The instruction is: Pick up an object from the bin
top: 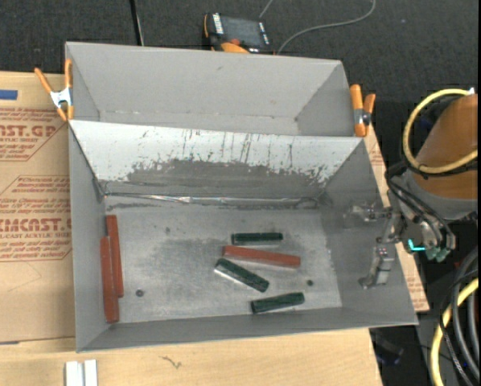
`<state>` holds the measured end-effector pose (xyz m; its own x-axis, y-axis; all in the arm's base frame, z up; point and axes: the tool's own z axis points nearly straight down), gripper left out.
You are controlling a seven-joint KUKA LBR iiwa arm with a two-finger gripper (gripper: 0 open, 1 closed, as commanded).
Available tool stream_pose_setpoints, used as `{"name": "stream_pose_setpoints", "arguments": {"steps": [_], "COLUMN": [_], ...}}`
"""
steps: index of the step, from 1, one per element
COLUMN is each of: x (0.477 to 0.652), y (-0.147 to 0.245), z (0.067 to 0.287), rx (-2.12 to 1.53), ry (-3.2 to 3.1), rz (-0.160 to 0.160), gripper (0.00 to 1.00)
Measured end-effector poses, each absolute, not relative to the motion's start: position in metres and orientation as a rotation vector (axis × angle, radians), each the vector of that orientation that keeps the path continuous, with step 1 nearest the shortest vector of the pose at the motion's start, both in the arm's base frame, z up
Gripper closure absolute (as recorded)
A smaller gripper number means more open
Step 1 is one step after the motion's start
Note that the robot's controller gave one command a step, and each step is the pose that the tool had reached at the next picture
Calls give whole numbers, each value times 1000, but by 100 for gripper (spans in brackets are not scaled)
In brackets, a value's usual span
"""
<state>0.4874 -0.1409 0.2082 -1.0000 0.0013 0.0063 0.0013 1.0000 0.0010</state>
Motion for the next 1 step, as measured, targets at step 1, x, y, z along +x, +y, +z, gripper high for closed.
{"name": "stream_pose_setpoints", "arguments": {"steps": [1], "x": [522], "y": [-75], "z": [79], "rx": [112], "ry": [-3135], "rz": [-5], "gripper": [0]}}
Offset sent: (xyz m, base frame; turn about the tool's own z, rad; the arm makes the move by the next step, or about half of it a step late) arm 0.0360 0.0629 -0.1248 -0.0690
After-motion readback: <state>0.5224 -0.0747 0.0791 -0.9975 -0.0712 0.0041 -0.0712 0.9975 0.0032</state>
